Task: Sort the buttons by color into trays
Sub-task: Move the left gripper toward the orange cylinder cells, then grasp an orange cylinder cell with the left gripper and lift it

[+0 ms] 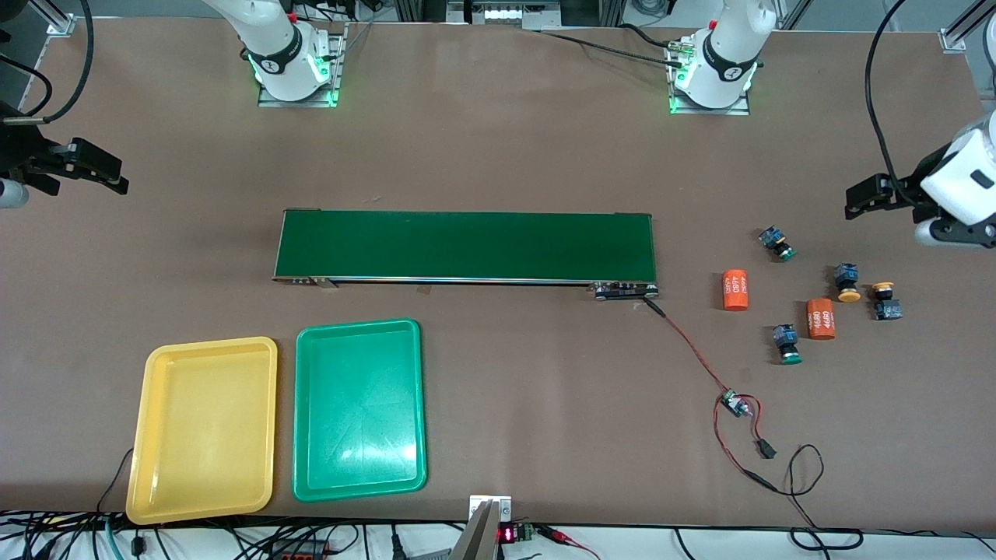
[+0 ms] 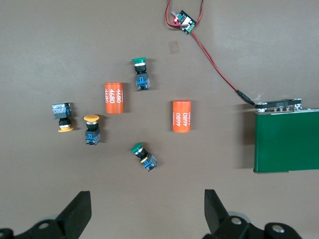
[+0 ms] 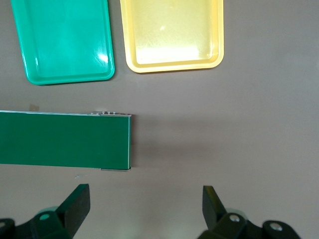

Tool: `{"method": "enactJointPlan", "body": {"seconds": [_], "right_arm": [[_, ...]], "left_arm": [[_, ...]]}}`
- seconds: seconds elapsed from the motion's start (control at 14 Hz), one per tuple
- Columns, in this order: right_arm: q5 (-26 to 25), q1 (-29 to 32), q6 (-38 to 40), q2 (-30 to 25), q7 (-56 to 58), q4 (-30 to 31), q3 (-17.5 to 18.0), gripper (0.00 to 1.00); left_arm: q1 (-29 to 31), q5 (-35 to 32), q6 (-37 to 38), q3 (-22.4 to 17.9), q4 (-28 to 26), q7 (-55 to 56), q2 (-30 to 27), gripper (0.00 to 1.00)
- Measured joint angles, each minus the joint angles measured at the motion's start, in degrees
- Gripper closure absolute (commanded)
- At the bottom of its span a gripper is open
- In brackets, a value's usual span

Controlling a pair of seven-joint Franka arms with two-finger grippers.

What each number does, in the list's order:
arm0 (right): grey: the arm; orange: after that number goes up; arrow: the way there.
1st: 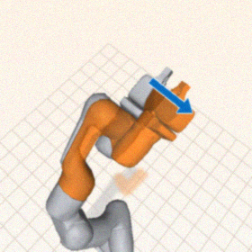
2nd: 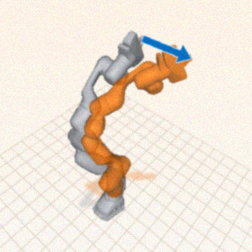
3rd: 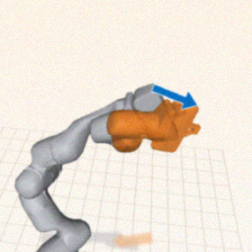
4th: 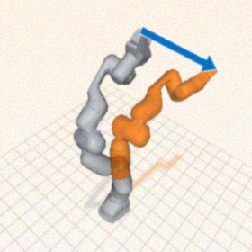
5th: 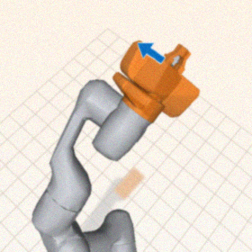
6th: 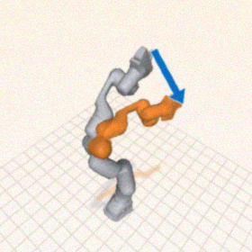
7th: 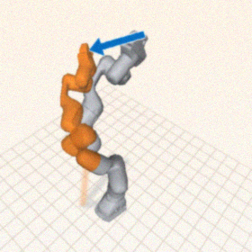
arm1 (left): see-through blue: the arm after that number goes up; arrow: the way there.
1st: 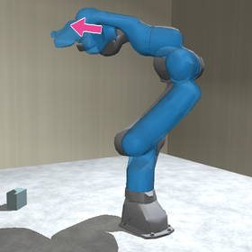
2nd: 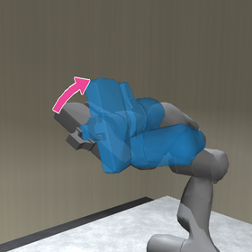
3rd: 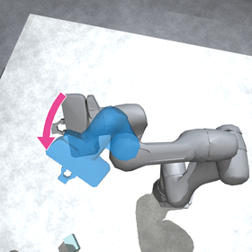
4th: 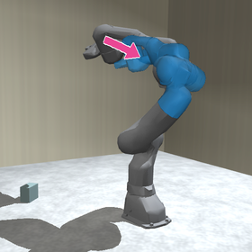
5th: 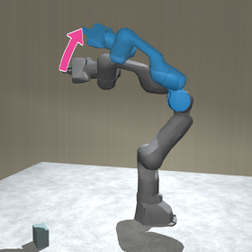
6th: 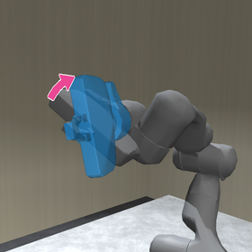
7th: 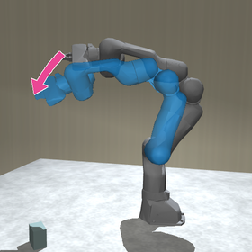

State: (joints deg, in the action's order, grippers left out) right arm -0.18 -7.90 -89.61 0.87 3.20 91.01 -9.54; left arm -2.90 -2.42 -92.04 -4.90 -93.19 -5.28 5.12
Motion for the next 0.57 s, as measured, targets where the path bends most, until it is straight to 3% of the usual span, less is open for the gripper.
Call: {"method": "enactJointPlan", "body": {"seconds": [0.43, 0.57], "right_arm": [[0.00, -0.02, 0.00, 0.04, 0.00, 0.03, 0.01, 0.00], [0.00, -0.03, 0.00, 0.04, 0.00, 0.05, 0.01, 0.00]], "left_arm": [[1.09, 0.00, 0.43, -0.14, 2.06, -0.02, 11.79, 0.00], [1.17, 0.00, -4.07, -0.07, 1.65, -0.03, 16.40, 0.00]]}}
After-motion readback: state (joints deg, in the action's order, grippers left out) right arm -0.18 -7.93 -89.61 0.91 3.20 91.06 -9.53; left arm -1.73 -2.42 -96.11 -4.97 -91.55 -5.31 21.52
